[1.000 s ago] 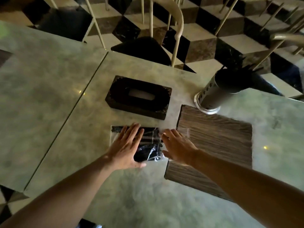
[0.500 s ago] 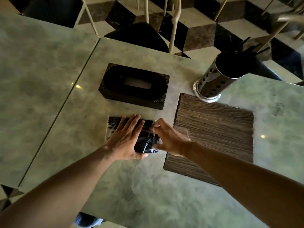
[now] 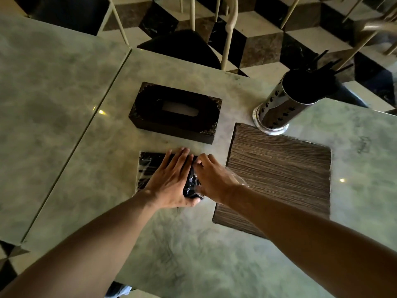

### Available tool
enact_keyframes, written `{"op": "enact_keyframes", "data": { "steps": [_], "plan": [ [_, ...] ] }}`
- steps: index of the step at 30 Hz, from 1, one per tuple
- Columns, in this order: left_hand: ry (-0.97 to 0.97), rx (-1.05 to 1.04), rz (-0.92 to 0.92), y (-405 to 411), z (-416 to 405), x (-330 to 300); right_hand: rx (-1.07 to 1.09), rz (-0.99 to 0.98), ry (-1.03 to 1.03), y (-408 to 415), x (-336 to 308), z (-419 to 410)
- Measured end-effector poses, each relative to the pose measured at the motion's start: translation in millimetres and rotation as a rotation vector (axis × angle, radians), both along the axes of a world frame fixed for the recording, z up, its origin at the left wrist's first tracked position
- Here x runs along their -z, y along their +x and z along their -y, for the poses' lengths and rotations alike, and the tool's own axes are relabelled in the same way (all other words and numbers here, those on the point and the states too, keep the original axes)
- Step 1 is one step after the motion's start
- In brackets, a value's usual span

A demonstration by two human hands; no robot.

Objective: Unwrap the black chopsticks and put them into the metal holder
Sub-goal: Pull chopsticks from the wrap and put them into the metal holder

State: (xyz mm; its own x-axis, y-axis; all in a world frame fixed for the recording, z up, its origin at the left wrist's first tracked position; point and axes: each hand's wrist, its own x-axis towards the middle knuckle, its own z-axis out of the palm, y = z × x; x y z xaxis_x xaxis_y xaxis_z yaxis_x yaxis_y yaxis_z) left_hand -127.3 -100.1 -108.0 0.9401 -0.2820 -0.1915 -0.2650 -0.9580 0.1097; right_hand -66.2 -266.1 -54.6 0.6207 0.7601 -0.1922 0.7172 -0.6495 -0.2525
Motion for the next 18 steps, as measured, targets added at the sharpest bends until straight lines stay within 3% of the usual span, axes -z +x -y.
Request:
{"op": "enact_keyframes", "data": {
  "steps": [8,13,18],
  "plan": [
    [0.007,0.021,0.034,1.4,-2.8,12.0,-0.022,0.016,-0.092,3.1,0.2,-9.0],
    [-0.016,0.021,0.064,4.2,-3.8,13.0,-0.125,0.133,-0.235,9.3,4.6,-21.3],
    [-0.025,0.028,0.072,2.0,-6.0,14.1,-0.001,-0.023,-0.201,4.0,5.9,-28.6]
  ]
}}
